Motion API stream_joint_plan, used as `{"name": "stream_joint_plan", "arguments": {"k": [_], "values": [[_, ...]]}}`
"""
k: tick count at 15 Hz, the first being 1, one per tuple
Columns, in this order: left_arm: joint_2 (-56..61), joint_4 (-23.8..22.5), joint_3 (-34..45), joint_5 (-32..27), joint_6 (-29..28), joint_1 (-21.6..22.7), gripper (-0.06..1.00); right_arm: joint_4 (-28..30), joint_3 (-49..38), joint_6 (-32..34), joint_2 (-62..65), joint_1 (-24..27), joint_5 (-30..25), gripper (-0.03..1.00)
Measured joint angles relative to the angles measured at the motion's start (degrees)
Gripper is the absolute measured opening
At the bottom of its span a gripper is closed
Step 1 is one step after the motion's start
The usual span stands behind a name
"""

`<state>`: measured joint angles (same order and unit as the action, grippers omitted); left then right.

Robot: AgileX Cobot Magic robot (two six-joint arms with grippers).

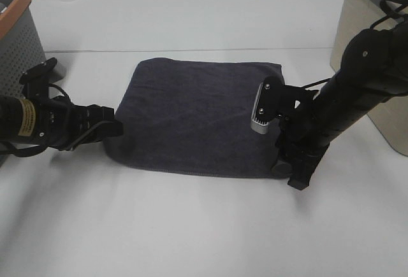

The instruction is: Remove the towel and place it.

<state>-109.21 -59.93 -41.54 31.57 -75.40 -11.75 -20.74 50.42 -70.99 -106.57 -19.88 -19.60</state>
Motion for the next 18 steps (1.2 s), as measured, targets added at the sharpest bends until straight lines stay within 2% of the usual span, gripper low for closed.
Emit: {"name": "stream_joint_plan", "arguments": {"k": [1, 2, 3, 5, 8, 10, 12, 15, 16, 18], "values": [[0.0, 0.0, 0.0, 0.57, 0.0, 0.0, 0.65, 0.0, 0.0, 0.0, 0.23, 0.0, -0.23, 0.58], [0.52, -0.34, 0.0, 1.49, 0.0, 0.0, 0.79, 0.0, 0.0, 0.0, 0.52, 0.0, -0.46, 0.6], [1.72, -1.03, 0.0, 1.66, 0.0, 0.0, 0.86, 0.0, 0.0, 0.0, 1.66, 0.0, -0.63, 0.61], [5.44, -1.66, 0.11, 1.38, 0.0, 0.0, 0.9, -0.06, 0.0, 0.0, 5.61, 0.0, -0.4, 0.62], [12.09, -2.18, -1.95, -0.92, -0.34, 0.0, 0.9, 1.32, 0.0, 0.0, 13.06, 0.06, 4.41, 0.62], [16.44, -4.53, -5.79, -5.5, -2.23, 0.0, 0.9, 1.55, 0.0, 0.63, 18.11, 0.06, 9.34, 0.62], [20.05, -9.34, -10.6, -11.63, -4.07, 0.0, 0.9, 1.6, 0.0, 3.04, 23.38, 0.06, 14.67, 0.62], [24.18, -15.47, -17.07, -23.15, -5.84, 0.0, 0.9, 0.63, 0.0, 9.85, 28.99, 0.06, 23.78, 0.62], [25.15, -16.5, -18.68, -27.56, -5.73, 0.0, 0.9, -1.32, 0.0, 11.57, 30.31, 0.06, 27.39, 0.62], [26.53, -16.33, -21.43, -37.01, -3.38, 0.0, 0.9, -9.85, 1.72, 12.26, 31.68, 0.17, 31.74, 0.62]]}}
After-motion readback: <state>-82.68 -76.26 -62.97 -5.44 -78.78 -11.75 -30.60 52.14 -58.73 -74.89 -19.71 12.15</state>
